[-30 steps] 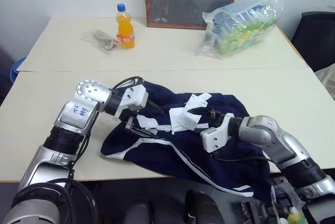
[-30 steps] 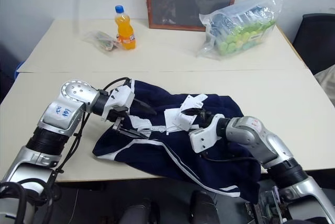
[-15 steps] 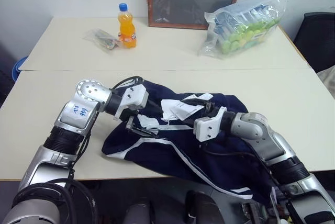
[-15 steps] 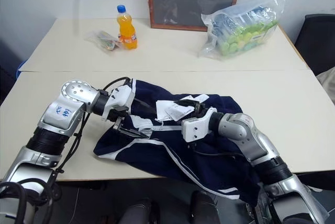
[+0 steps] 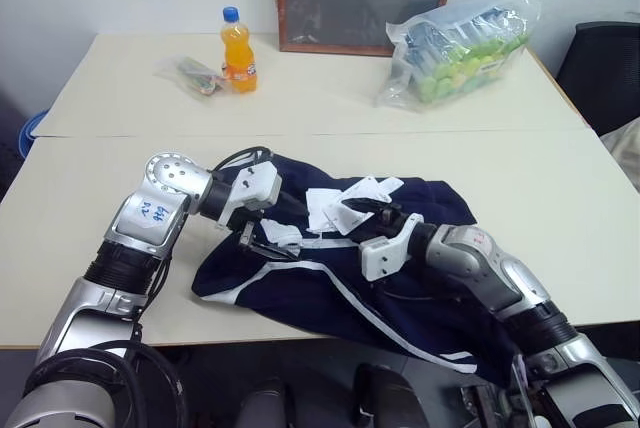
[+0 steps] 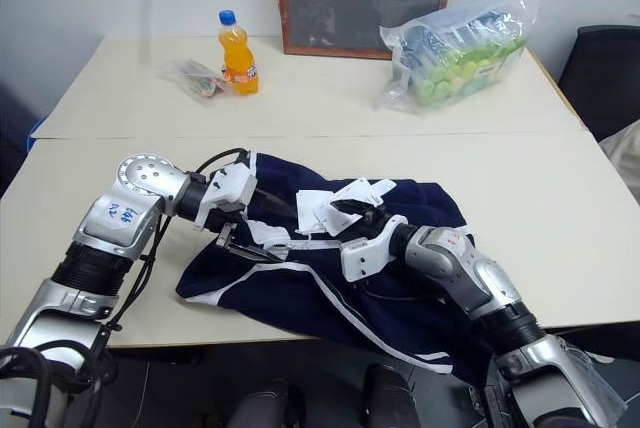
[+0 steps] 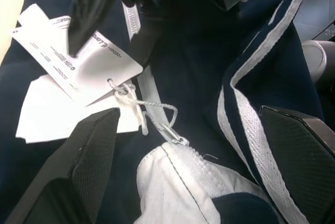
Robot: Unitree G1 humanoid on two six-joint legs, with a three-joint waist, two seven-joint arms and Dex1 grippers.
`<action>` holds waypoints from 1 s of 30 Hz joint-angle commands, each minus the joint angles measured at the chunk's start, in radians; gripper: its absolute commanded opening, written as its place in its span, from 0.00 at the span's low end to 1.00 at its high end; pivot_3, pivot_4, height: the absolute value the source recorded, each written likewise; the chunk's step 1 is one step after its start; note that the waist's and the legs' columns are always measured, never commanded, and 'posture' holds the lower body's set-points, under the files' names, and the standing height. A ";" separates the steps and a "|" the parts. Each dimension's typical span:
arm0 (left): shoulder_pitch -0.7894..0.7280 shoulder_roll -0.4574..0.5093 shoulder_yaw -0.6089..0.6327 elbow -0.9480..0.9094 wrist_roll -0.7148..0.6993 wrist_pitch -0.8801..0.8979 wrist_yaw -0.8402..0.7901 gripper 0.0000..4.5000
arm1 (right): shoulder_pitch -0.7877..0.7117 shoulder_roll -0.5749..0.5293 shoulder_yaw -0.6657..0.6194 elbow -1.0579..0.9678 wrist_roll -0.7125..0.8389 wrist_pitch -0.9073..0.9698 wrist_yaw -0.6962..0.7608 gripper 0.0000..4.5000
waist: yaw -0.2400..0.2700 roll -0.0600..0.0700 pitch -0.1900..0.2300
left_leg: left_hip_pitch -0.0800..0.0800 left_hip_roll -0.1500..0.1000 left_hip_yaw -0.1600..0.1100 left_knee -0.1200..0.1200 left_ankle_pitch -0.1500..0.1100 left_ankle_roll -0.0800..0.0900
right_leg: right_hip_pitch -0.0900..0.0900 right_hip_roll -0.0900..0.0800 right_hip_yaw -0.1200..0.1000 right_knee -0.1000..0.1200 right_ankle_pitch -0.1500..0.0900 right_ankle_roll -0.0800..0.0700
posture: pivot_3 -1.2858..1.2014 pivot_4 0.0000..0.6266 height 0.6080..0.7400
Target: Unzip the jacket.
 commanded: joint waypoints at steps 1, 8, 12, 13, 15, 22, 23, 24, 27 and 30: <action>-0.025 0.001 0.010 -0.011 0.001 -0.013 -0.004 1.00 | -0.027 0.035 -0.035 -0.037 0.077 0.029 -0.011 0.72 | 0.000 0.000 0.000 | 0.000 0.000 0.000 0.000 0.000 0.000 | 0.000 0.000 0.000 0.000 0.000 0.000 | 0.52 0.24 1.00; -0.019 -0.008 0.011 0.001 0.011 -0.025 0.015 1.00 | -0.038 0.055 -0.040 -0.023 0.157 0.089 0.029 0.58 | 0.002 0.000 0.000 | 0.000 0.000 0.000 0.000 0.000 0.000 | 0.000 0.000 0.000 0.000 0.000 0.000 | 0.52 0.24 1.00; -0.022 -0.018 0.009 0.021 0.024 -0.042 0.030 1.00 | -0.015 0.048 -0.041 -0.042 0.181 0.107 0.045 0.29 | 0.002 0.000 0.000 | 0.000 0.000 0.000 0.000 0.000 0.000 | 0.000 0.000 0.000 0.000 0.000 0.000 | 0.52 0.24 1.00; -0.023 -0.020 0.008 0.027 0.028 -0.048 0.032 1.00 | -0.009 0.047 -0.043 -0.048 0.188 0.114 0.048 0.21 | 0.001 0.000 0.000 | 0.000 0.000 0.000 0.000 0.000 0.000 | 0.000 0.000 0.000 0.000 0.000 0.000 | 0.52 0.24 1.00; -0.024 -0.032 0.004 0.048 0.040 -0.068 0.045 1.00 | 0.010 0.049 -0.053 -0.071 0.203 0.140 0.052 0.07 | 0.002 0.000 0.000 | 0.000 0.000 0.000 0.000 0.000 0.000 | 0.000 0.000 0.000 0.000 0.000 0.000 | 0.52 0.24 1.00; -0.024 -0.076 0.002 0.122 0.071 -0.117 0.077 1.00 | 0.086 0.073 -0.094 -0.177 0.259 0.293 0.050 0.00 | 0.003 0.000 0.000 | 0.000 0.000 0.000 0.000 0.000 0.000 | 0.000 0.000 0.000 0.000 0.000 0.000 | 0.52 0.24 1.00; -0.021 -0.080 -0.001 0.132 0.075 -0.124 0.075 1.00 | 0.102 0.075 -0.106 -0.202 0.265 0.321 0.046 0.00 | 0.003 0.000 0.000 | 0.000 0.000 0.000 0.000 0.000 0.000 | 0.000 0.000 0.000 0.000 0.000 0.000 | 0.52 0.24 1.00; -0.017 -0.085 -0.005 0.145 0.080 -0.131 0.071 1.00 | 0.119 0.076 -0.119 -0.228 0.268 0.348 0.043 0.00 | 0.004 0.000 0.000 | 0.000 0.000 0.000 0.000 0.000 0.000 | 0.000 0.000 0.000 0.000 0.000 0.000 | 0.52 0.24 1.00; -0.013 -0.096 -0.025 0.208 0.109 -0.171 0.062 1.00 | 0.180 0.070 -0.164 -0.320 0.267 0.420 0.031 0.00 | 0.007 0.000 0.000 | 0.000 -0.001 0.000 0.000 0.000 0.000 | 0.000 0.000 0.000 0.000 0.000 0.000 | 0.52 0.24 1.00; -0.023 -0.101 -0.055 0.313 0.175 -0.267 0.070 1.00 | 0.236 0.073 -0.202 -0.411 0.267 0.496 0.026 0.00 | 0.005 0.000 0.000 | 0.000 -0.001 0.000 0.000 0.000 0.000 | 0.000 0.000 0.000 0.000 0.000 0.000 | 0.52 0.24 1.00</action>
